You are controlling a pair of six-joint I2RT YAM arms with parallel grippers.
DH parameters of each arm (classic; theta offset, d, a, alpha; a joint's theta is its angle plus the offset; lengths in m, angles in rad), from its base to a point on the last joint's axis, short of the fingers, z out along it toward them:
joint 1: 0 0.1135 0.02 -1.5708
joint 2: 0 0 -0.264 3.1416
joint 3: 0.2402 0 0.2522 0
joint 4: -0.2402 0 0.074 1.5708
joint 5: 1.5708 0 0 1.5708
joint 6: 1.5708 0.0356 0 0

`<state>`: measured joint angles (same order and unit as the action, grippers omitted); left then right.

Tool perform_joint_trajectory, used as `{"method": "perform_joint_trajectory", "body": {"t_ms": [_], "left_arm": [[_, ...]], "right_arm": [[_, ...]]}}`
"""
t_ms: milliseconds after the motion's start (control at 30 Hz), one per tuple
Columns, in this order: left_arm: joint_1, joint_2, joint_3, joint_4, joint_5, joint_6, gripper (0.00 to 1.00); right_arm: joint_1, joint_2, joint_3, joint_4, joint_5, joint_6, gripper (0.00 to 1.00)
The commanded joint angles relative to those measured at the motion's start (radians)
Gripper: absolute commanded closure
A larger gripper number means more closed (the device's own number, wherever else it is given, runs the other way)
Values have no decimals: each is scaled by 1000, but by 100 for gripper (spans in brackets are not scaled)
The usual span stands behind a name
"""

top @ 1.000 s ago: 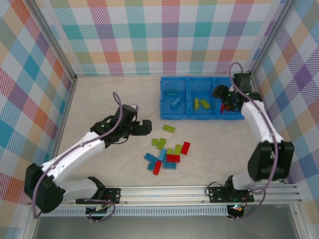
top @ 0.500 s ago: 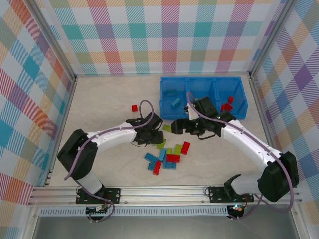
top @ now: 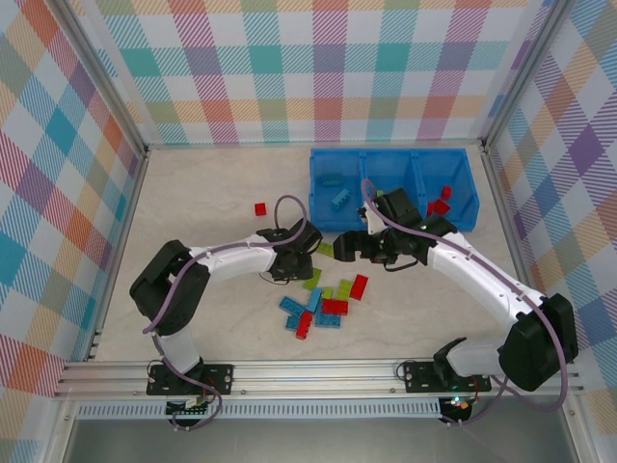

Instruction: Sort the legos into containers by color

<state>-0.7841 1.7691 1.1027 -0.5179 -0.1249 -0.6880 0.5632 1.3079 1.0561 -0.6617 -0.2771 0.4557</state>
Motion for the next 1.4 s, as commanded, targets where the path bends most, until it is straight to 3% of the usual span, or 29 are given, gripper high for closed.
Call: {"method": "perform_joint_trajectory", "body": {"t_ms": [0,267,467,633,733,833,1033,1267,1367], "left_arm": [[-6,39,7,-11,-33,-1,47],[-4,76,12,7,-31,1,56],[0,55,16,0,-35,7,72],[-9,-55,51,-27,-5,29,73],[-33,-95,149,-11,18,71,73],[-44,-45,306,30,3,137,73],[-43,272,767,89,-52,276,73],[-44,737,1495,-27,-19,425,68],[-43,833,1607,-3,3,438,60]], "right_arm": [[0,0,-1,-20,-4,0,9],[4,-4,2,-22,-5,4,8],[7,-9,-2,-22,-3,5,8],[7,-28,-29,-15,-38,-6,8],[9,-84,-50,-3,12,8,8],[9,-193,-93,35,172,54,7],[5,-406,-208,39,542,156,4],[1,-486,-242,-31,576,177,3],[1,-522,-256,-40,585,185,3]]}}
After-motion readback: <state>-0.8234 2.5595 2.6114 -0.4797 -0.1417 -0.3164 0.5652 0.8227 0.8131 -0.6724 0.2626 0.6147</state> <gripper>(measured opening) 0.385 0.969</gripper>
